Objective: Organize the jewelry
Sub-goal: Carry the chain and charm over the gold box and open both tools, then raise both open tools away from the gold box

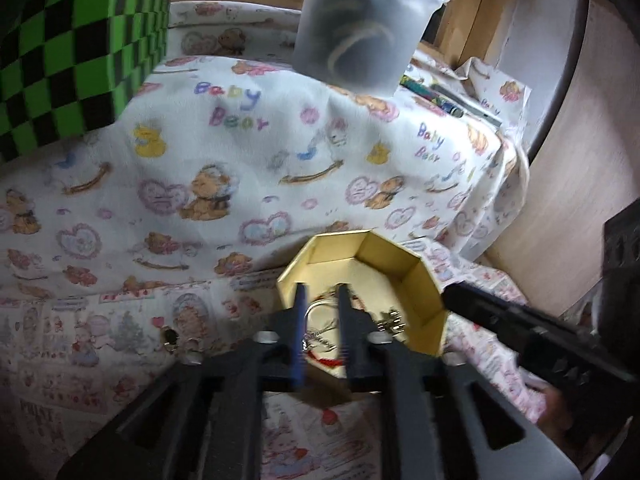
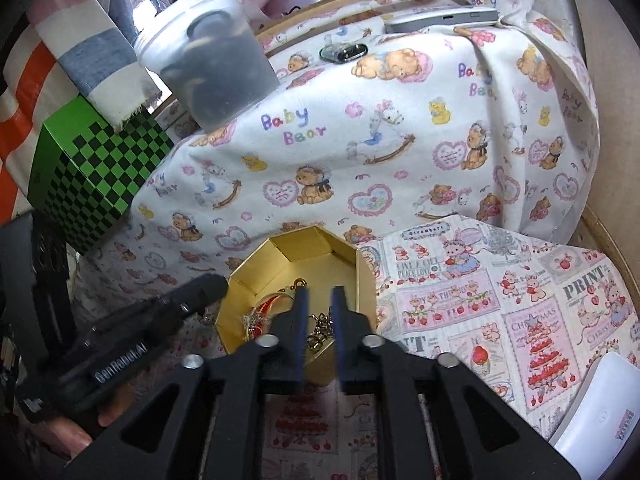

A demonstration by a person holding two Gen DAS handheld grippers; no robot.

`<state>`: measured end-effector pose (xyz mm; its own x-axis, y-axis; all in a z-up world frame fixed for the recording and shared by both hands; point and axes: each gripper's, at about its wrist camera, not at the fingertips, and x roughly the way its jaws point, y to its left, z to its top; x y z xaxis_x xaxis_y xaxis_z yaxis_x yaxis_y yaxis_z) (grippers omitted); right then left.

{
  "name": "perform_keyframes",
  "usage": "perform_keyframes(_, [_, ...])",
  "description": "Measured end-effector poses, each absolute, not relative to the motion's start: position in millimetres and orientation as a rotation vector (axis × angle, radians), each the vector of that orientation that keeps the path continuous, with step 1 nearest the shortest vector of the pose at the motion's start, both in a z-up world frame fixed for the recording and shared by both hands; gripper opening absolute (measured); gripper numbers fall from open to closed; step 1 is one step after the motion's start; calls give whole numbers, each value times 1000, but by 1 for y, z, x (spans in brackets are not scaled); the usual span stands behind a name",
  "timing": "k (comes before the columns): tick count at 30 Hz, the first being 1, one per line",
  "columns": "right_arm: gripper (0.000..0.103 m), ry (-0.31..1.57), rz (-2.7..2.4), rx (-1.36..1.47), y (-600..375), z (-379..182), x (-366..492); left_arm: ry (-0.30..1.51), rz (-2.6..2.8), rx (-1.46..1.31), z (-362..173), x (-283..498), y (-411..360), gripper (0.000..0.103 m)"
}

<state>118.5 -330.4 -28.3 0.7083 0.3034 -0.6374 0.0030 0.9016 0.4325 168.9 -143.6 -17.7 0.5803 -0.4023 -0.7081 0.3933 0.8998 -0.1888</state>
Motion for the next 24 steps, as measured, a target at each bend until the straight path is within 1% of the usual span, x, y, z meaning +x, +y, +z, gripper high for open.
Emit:
perform_keyframes(2, [27, 757, 166, 398, -328, -24, 117, 808, -412, 17, -17, 164, -140, 43])
perform_keyframes(5, [27, 743, 174, 382, -323, -20, 114, 774, -372, 30, -11, 155, -125, 44])
perform_keyframes(7, [27, 742, 186, 369, -319, -19, 113, 745, -339, 45, -5, 147, -114, 46])
perform_keyframes(9, [27, 734, 187, 349, -314, -18, 113, 709, -307, 62, 3, 138, -104, 53])
perform_keyframes(13, [27, 720, 196, 312, -305, -15, 110, 647, -261, 67, 20, 119, -85, 58])
perform_keyframes(16, [28, 712, 203, 300, -300, -14, 108, 601, -233, 58, 32, 104, -72, 64])
perform_keyframes(18, [28, 709, 207, 297, -299, -13, 107, 580, -214, 45, 38, 96, -63, 71])
perform_keyframes(24, [28, 699, 205, 307, -301, -11, 105, 526, -166, -2, 42, 81, -38, 71])
